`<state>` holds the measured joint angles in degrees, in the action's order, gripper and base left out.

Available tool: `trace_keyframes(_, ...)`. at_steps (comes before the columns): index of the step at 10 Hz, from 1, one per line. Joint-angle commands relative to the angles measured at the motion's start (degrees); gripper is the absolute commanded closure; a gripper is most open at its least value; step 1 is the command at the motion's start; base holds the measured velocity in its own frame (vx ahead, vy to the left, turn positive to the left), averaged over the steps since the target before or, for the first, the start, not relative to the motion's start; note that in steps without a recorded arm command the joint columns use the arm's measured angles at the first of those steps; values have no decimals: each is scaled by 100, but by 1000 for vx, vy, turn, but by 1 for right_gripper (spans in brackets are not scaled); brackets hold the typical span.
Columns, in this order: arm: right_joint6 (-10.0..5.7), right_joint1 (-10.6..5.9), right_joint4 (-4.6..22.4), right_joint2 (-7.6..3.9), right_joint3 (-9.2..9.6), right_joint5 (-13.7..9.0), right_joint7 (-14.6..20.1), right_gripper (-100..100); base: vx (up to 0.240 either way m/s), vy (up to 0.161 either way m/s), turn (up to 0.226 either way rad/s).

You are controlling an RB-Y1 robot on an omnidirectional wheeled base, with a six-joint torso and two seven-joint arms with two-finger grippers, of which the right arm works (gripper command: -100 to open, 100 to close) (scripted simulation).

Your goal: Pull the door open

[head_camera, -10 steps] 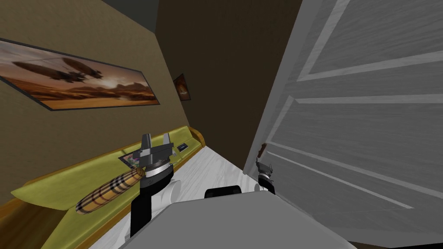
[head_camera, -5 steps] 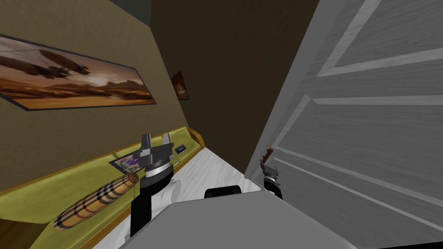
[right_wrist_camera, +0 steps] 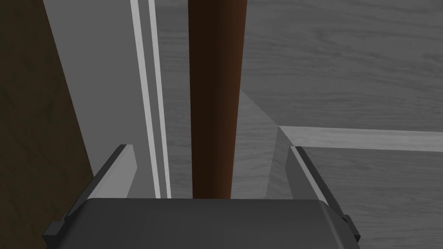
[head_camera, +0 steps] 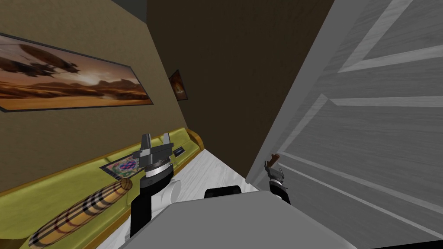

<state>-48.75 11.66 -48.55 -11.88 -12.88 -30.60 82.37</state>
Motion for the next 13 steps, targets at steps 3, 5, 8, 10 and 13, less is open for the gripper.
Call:
trace_keyframes(3, -56, 123, 148, -313, 28, -14, 401, -100, 146, 5, -10)
trace_keyframes(5, -76, 124, 166, -241, 50, -1, 347, 100, 8, 13, 3)
trace_keyframes(8, -76, 124, 166, -241, 50, -1, 347, 100, -10, -9, -3)
trace_keyframes(10, -76, 124, 166, -241, 50, -1, 347, 100, 0, 0, 0)
trace_keyframes(13, -66, 201, 64, -327, 219, 95, 513, 100, -171, 9, 62)
